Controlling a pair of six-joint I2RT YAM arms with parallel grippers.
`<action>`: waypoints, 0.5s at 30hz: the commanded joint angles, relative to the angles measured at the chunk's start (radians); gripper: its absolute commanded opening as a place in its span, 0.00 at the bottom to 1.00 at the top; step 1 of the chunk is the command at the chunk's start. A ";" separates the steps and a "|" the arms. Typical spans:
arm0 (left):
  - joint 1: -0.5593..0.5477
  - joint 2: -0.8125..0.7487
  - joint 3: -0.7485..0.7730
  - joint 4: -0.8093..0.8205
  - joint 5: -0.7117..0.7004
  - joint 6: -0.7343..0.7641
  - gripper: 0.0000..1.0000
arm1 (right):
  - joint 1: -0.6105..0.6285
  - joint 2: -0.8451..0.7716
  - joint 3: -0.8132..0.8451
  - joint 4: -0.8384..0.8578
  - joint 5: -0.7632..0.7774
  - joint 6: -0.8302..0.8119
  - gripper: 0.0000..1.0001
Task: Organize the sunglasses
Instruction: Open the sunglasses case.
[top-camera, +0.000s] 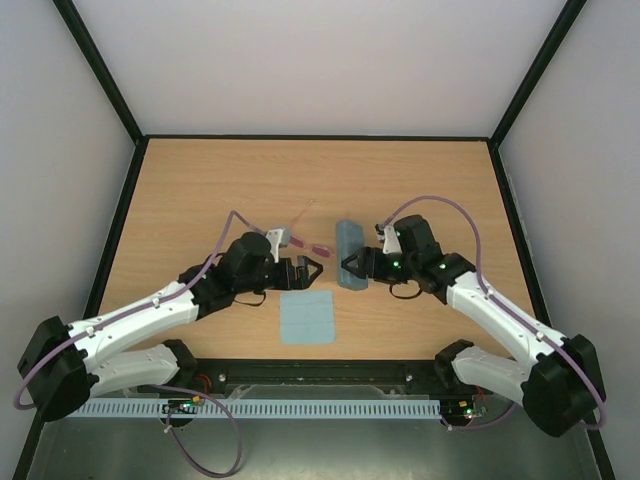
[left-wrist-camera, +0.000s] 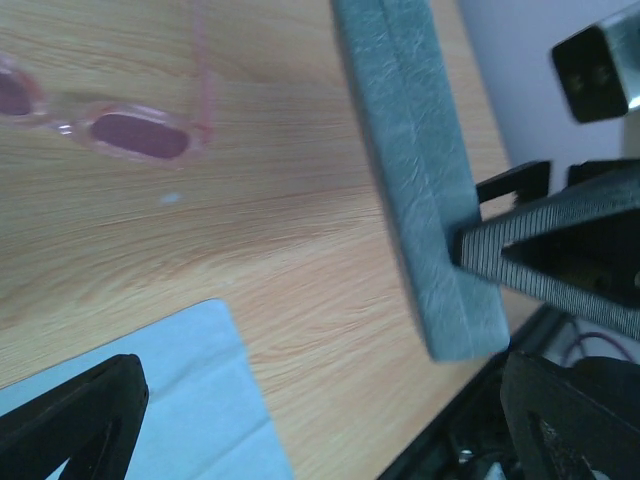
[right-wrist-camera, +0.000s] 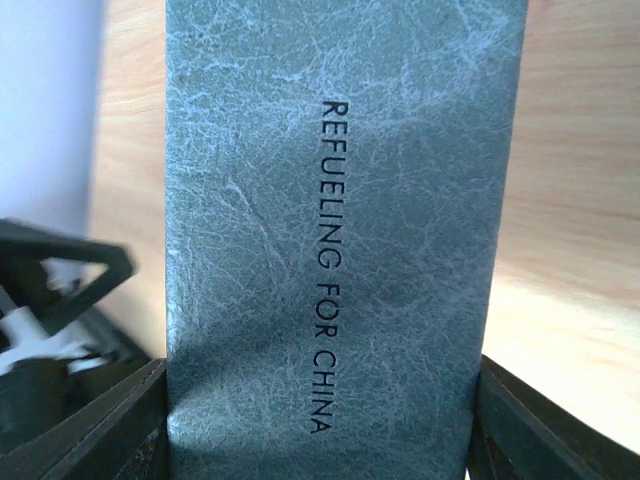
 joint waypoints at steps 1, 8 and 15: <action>0.011 -0.017 -0.021 0.172 0.089 -0.050 1.00 | 0.000 -0.082 -0.051 0.169 -0.239 0.119 0.43; 0.026 0.052 0.004 0.232 0.108 -0.062 1.00 | -0.001 -0.120 -0.073 0.157 -0.262 0.120 0.42; 0.026 0.134 0.022 0.286 0.120 -0.074 1.00 | -0.001 -0.139 -0.081 0.156 -0.271 0.116 0.41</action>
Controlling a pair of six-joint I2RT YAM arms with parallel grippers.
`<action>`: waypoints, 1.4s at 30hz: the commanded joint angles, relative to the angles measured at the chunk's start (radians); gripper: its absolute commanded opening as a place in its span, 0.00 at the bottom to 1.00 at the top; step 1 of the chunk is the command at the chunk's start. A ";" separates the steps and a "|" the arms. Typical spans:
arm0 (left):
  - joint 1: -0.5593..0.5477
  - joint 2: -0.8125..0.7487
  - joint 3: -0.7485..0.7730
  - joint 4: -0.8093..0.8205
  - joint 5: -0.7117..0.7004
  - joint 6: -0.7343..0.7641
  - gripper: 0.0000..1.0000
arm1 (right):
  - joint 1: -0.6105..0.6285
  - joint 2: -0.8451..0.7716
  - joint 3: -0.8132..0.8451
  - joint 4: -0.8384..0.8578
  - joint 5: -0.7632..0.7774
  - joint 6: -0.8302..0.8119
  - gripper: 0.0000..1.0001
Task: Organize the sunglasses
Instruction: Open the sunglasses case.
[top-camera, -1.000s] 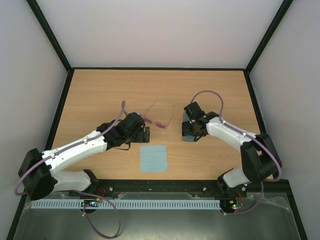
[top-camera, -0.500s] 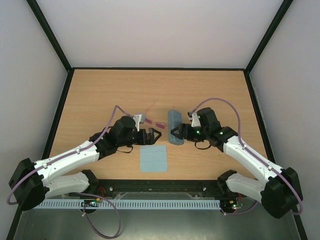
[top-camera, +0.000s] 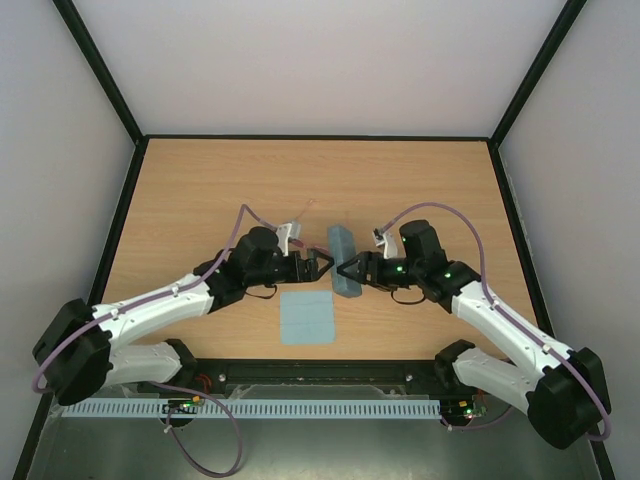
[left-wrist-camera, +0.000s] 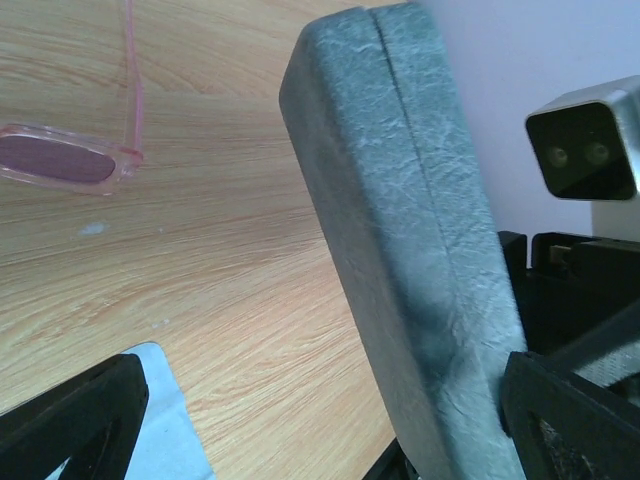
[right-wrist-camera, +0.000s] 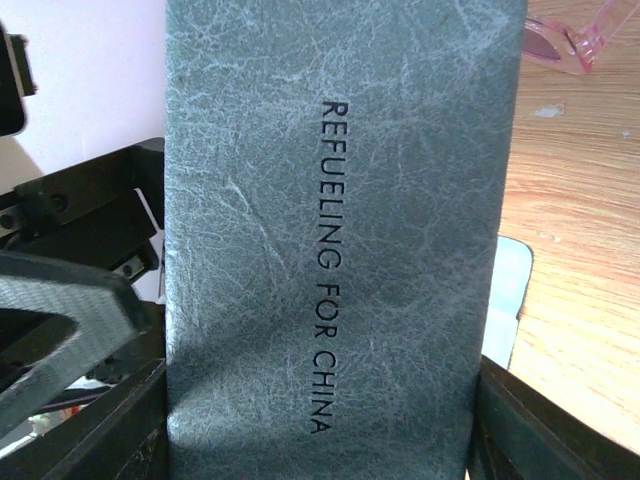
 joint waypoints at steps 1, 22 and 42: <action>0.006 0.032 0.034 0.067 0.024 -0.013 0.99 | -0.001 -0.036 -0.002 0.045 -0.034 0.001 0.40; 0.006 0.082 0.006 0.083 0.009 -0.017 0.99 | 0.000 -0.095 0.036 0.058 -0.094 0.028 0.35; 0.033 0.042 -0.042 0.050 -0.018 -0.011 0.98 | -0.001 -0.123 0.103 0.059 -0.118 0.067 0.30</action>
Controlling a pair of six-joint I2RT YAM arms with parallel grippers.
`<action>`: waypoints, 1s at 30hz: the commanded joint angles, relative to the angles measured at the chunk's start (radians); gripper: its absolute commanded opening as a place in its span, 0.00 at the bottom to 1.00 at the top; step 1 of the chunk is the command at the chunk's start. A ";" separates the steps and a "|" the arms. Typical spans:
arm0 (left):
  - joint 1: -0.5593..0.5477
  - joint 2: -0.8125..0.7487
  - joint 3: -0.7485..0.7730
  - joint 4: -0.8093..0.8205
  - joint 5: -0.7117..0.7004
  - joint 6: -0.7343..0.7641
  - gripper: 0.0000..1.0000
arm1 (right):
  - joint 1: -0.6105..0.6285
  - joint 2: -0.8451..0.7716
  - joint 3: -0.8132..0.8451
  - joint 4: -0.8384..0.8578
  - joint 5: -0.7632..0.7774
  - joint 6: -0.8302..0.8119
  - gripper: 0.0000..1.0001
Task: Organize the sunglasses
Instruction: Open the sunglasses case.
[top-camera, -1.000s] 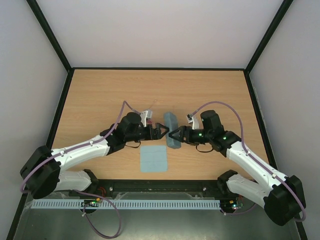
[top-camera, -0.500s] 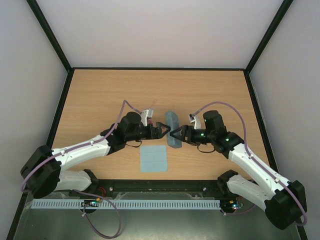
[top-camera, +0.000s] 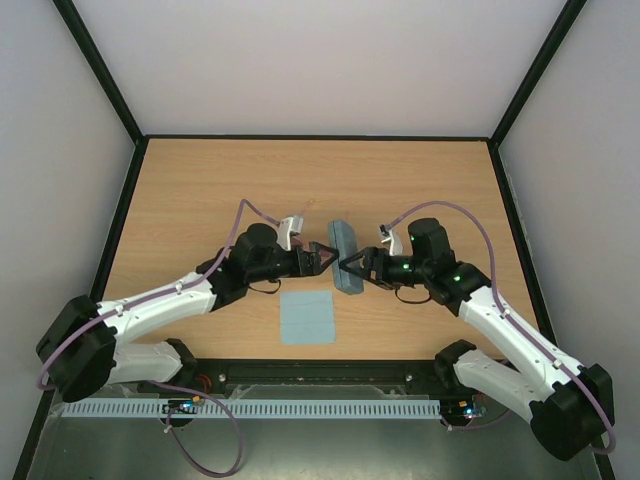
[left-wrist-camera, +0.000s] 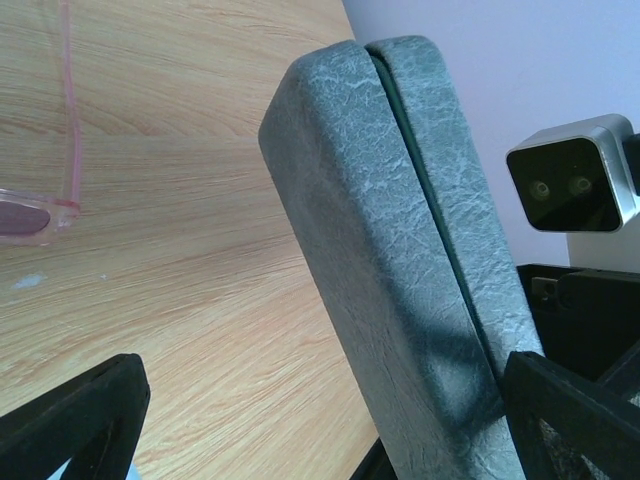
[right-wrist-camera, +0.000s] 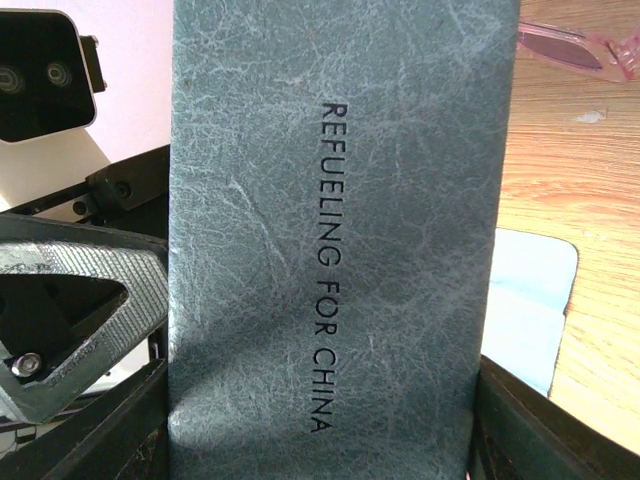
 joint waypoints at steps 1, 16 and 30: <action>0.022 -0.005 -0.050 -0.079 -0.044 0.010 0.98 | 0.006 -0.048 0.074 0.088 -0.087 -0.006 0.30; 0.051 -0.033 -0.101 -0.079 -0.033 0.013 0.98 | 0.006 -0.054 0.109 0.075 -0.075 0.009 0.29; 0.098 -0.103 -0.120 -0.125 -0.019 0.023 0.99 | 0.006 -0.049 0.105 0.052 -0.052 -0.006 0.29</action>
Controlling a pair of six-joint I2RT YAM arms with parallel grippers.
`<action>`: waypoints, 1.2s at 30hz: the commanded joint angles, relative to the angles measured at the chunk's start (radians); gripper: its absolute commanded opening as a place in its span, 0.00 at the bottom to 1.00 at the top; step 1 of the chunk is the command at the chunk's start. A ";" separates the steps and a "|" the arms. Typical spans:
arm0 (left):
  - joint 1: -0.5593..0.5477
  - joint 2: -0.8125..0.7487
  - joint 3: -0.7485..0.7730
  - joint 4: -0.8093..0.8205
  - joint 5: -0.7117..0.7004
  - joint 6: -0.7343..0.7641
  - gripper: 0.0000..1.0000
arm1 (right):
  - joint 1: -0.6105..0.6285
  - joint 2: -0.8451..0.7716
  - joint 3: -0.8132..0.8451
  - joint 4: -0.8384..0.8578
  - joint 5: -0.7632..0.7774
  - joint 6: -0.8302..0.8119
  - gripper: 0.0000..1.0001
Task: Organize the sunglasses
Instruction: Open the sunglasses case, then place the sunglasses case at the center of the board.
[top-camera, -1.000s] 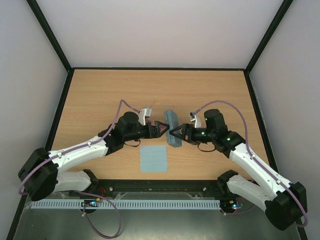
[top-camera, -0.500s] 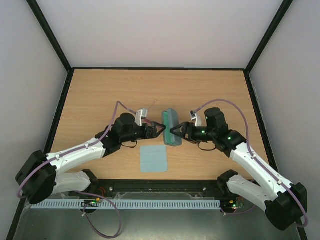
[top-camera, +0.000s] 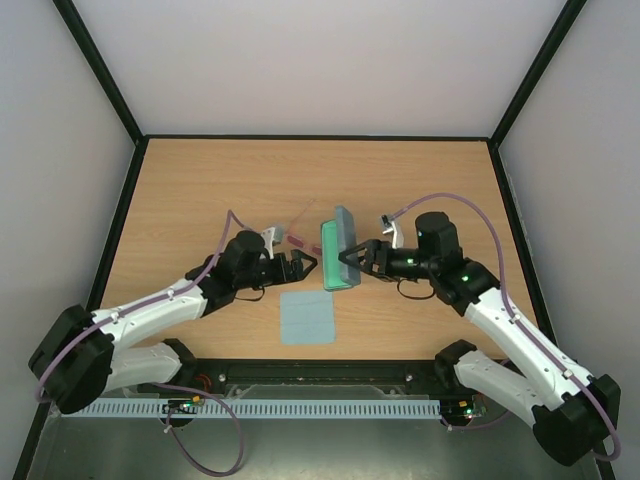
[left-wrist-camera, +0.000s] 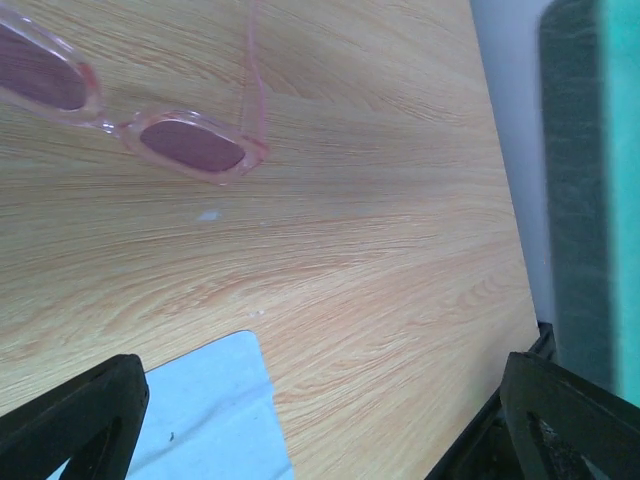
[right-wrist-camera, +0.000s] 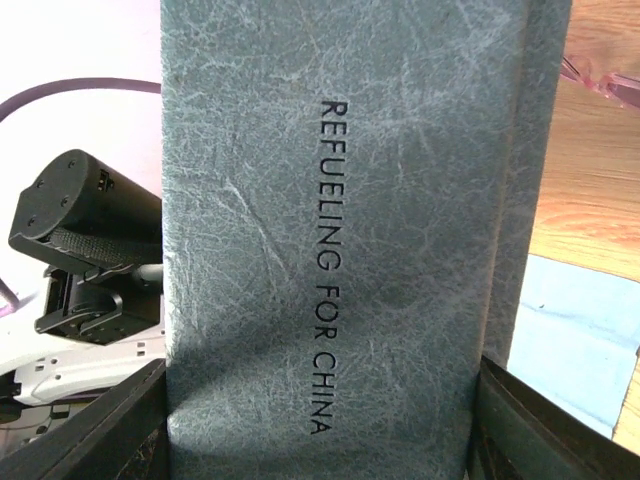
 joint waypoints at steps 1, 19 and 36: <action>0.022 -0.056 0.001 -0.054 -0.008 0.017 0.99 | 0.003 -0.013 0.034 0.040 -0.015 -0.023 0.28; 0.125 -0.199 0.069 -0.238 0.065 0.082 1.00 | -0.395 0.134 -0.182 0.241 -0.110 -0.029 0.29; 0.130 -0.216 0.040 -0.220 0.068 0.066 0.99 | -0.426 0.334 -0.276 0.511 -0.069 -0.029 0.30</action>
